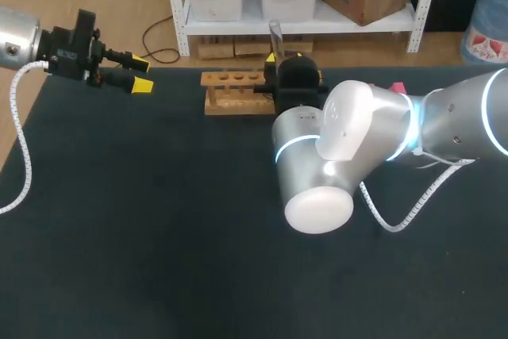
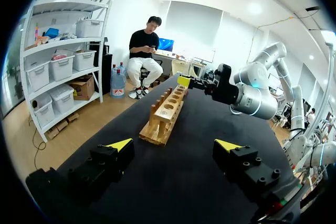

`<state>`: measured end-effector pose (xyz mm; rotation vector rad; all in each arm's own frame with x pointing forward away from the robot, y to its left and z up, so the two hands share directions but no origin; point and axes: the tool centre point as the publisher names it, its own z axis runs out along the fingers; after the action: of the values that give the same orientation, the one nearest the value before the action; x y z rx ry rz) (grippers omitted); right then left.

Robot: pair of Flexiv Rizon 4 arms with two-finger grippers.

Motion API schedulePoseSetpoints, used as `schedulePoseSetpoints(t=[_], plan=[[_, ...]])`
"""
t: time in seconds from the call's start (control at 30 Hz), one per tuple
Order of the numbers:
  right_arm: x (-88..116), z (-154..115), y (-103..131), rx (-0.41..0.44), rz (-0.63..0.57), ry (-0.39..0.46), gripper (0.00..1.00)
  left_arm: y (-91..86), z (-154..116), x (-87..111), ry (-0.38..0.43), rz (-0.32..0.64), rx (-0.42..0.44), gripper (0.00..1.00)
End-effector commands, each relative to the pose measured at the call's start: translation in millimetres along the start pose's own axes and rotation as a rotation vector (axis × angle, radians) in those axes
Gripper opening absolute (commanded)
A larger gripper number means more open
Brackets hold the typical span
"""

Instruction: Grasp the test tube, adjust it, and insert it.

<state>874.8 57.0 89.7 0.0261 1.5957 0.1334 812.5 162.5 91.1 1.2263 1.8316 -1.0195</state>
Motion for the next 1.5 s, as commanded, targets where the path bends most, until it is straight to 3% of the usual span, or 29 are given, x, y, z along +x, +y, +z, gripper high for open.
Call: schedulePoseSetpoints(t=[0.03,0.33,0.4,0.47,0.5,0.97,1.27,1.37,1.5], plan=[[-1,-1,-8,-0.071,0.001,-0.003,0.52,-1.1,0,1.2,-0.002,0.002,-0.002,1.00],[-4,-5,-8,-0.074,-0.002,-0.007,0.57,-1.1,0,1.2,-0.002,0.002,-0.002,1.00],[-6,-6,-6,-0.081,-0.004,-0.007,0.67,-1.1,0,1.2,-0.002,0.002,-0.002,1.00],[-9,-9,-5,-0.100,-0.003,0.009,0.98,-1.1,0,1.2,-0.002,0.002,-0.002,1.00],[-11,-12,-5,-0.104,0.000,0.013,1.00,-1.1,0,1.2,-0.002,0.002,-0.002,1.00],[-42,-80,-12,-0.252,-0.001,0.156,1.00,-1.1,0,1.2,-0.002,0.002,-0.002,1.00],[-52,-107,-22,-0.266,-0.007,0.177,1.00,-1.1,0,1.2,-0.002,0.002,-0.002,1.00],[-56,-116,-24,-0.267,0.049,0.245,1.00,-1.1,0,1.2,-0.002,0.002,-0.002,1.00],[-56,-116,-24,-0.267,0.049,0.245,1.00,-1.1,0,1.2,-0.002,0.002,-0.002,1.00]])
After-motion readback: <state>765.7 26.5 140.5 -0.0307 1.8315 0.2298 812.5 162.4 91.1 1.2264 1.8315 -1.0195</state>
